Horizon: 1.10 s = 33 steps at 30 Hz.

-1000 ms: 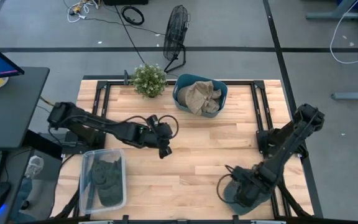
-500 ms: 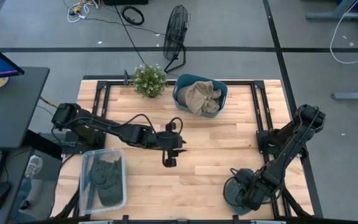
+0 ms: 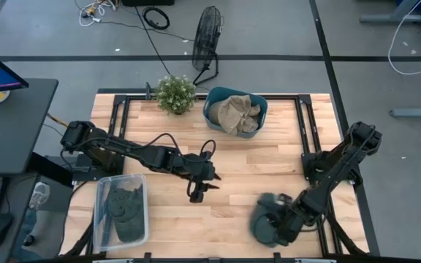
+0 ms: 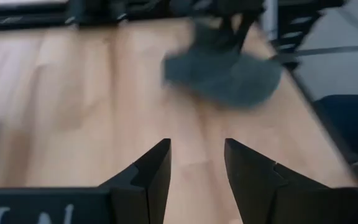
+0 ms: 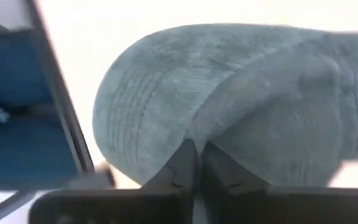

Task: Pick & Place hat
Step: Put the blue cap into the transparent bin

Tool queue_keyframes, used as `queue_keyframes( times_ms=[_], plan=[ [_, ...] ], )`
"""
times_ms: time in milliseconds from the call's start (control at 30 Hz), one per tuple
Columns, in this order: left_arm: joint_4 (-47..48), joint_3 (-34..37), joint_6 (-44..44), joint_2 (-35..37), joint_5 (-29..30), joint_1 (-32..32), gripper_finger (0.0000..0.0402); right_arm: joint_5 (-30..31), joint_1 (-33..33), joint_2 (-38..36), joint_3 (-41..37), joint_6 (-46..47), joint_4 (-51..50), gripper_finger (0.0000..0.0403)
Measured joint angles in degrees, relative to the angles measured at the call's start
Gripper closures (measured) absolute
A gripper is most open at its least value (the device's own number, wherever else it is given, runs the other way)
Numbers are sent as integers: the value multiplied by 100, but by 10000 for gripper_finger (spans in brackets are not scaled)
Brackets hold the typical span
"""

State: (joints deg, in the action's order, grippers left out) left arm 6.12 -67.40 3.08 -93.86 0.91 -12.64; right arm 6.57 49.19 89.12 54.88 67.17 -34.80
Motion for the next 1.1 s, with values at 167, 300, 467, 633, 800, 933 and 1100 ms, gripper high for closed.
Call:
queue_keyframes(
  times_ms=[167, 300, 467, 633, 800, 933, 1100],
  plan=[
    [-583, 0, -271, 0, -725, -41, 248, 426, -821, 0, 54, -2365, 1009, 388],
    [-857, 0, -286, 0, -869, -90, 248, 424, -1651, 0, 56, -3617, 1325, 396],
    [-907, -7, -375, -167, -877, -111, 248, -105, -2399, 2, 56, -5169, 2104, 396],
    [-933, -4, -381, -575, -864, -79, 248, -461, -2716, 14, 58, -6082, 2607, 397],
    [-897, -4, -183, -754, -844, 16, 249, -557, -2851, 15, 58, -6420, 2460, 398],
    [-699, 0, 129, -752, -796, 91, 256, -565, -2865, 15, 58, -6798, 2459, 398],
    [-572, -2, 271, -752, -768, 162, 273, -514, -2818, 15, 58, -7240, 2469, 398]
  ],
)
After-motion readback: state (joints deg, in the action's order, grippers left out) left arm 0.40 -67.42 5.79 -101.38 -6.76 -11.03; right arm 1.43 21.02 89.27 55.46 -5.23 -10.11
